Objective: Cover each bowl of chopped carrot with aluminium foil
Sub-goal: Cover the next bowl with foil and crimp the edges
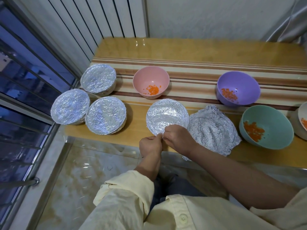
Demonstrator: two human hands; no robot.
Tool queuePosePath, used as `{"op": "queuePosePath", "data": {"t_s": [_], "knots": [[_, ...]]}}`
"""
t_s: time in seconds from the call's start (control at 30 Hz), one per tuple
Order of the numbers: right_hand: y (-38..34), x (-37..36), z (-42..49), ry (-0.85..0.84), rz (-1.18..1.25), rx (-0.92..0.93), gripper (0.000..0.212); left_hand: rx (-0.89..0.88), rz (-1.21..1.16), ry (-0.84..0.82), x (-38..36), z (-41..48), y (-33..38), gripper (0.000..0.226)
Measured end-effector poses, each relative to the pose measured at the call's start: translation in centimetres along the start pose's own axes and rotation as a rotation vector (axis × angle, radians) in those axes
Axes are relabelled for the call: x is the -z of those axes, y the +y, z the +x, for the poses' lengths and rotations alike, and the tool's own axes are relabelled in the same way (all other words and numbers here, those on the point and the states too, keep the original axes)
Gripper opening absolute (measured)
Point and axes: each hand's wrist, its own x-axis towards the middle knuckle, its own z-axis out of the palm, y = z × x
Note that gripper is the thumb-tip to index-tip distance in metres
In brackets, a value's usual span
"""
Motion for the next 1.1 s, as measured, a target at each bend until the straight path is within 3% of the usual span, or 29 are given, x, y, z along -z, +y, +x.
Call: {"op": "queuePosePath", "data": {"t_s": [0.23, 0.4, 0.63, 0.8, 0.97, 1.1], "knots": [[0.2, -0.2, 0.1, -0.001, 0.001, -0.023, 0.011, -0.056, 0.076, 0.068, 0.5, 0.8, 1.3, 0.025], [0.6, 0.1, -0.9, -0.032, -0.072, -0.017, 0.026, -0.033, 0.068, 0.052, 0.9, 2.1, 1.9, 0.019], [0.3, -0.2, -0.4, 0.000, -0.093, -0.019, 0.024, -0.014, 0.056, 0.030, 1.0, 2.2, 1.7, 0.022], [0.4, -0.1, 0.0, -0.037, -0.062, -0.015, 0.022, -0.031, 0.013, 0.006, 0.6, 0.6, 0.5, 0.051], [0.4, -0.1, 0.1, -0.038, -0.022, -0.025, 0.015, -0.054, 0.074, 0.015, 0.0, 0.6, 0.2, 0.018], [0.5, -0.2, 0.2, -0.014, -0.003, -0.049, 0.012, -0.058, 0.116, 0.005, 0.0, 0.8, 0.7, 0.023]]}}
